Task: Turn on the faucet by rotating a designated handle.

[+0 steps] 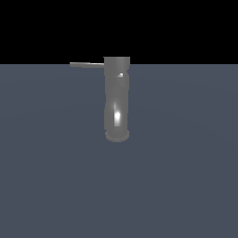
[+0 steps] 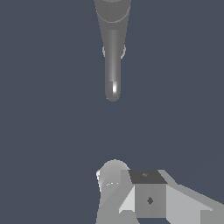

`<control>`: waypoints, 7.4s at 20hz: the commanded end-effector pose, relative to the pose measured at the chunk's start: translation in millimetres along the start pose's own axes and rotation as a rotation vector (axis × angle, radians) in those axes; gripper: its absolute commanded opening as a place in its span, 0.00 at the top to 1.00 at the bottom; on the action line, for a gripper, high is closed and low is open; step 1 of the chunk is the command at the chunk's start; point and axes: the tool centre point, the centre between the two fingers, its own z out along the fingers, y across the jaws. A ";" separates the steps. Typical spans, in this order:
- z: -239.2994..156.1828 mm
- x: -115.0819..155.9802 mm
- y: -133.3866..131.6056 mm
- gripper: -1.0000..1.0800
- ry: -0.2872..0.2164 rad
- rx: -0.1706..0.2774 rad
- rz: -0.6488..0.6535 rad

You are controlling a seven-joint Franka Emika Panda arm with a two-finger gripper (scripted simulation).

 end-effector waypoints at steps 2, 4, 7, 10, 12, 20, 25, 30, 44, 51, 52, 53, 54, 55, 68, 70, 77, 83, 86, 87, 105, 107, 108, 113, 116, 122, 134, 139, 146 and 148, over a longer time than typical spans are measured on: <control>0.4 -0.7 4.5 1.00 -0.004 0.003 0.007; 0.3 -0.3 3.5 1.00 -0.003 0.002 0.007; 0.2 2.4 2.8 1.00 -0.002 0.003 0.017; 0.0 7.3 2.1 1.00 -0.001 0.005 0.039; -0.1 11.9 1.2 1.00 0.000 0.006 0.058; 0.4 39.7 -4.7 1.00 0.005 0.014 0.175; 2.5 65.1 -10.9 1.00 0.008 0.021 0.281; 6.5 91.4 -18.1 1.00 0.011 0.026 0.393; 27.4 164.7 -43.1 1.00 0.019 0.037 0.708; 43.2 200.1 -58.0 1.00 0.025 0.039 0.867; 45.8 205.1 -60.3 1.00 0.026 0.039 0.889; 48.4 210.0 -62.6 1.00 0.027 0.039 0.912; 51.1 214.9 -65.0 1.00 0.028 0.039 0.935; 53.8 219.8 -67.3 1.00 0.029 0.040 0.957; 95.9 279.7 -100.8 1.00 0.051 0.041 1.251; 103.3 288.2 -106.3 1.00 0.056 0.041 1.295; 129.8 315.2 -125.5 1.00 0.073 0.043 1.443; 146.9 330.1 -137.4 1.00 0.085 0.045 1.529; 152.6 334.8 -141.4 1.00 0.090 0.046 1.558; 154.1 336.0 -142.4 1.00 0.091 0.047 1.565; 160.3 317.4 -144.0 1.00 0.094 0.047 1.584; 160.8 311.9 -143.7 1.00 0.094 0.047 1.584; 161.1 309.1 -143.6 1.00 0.094 0.047 1.584; 162.4 294.7 -142.9 1.00 0.094 0.047 1.584; 163.2 286.0 -142.4 1.00 0.094 0.047 1.584; 164.8 268.0 -141.5 1.00 0.094 0.047 1.584; 166.7 242.4 -136.0 1.00 0.097 0.050 1.587; 167.5 229.1 -122.8 1.00 0.096 0.050 1.586; 168.8 210.1 -104.0 1.00 0.095 0.049 1.586; 169.0 204.5 -98.4 1.00 0.095 0.049 1.586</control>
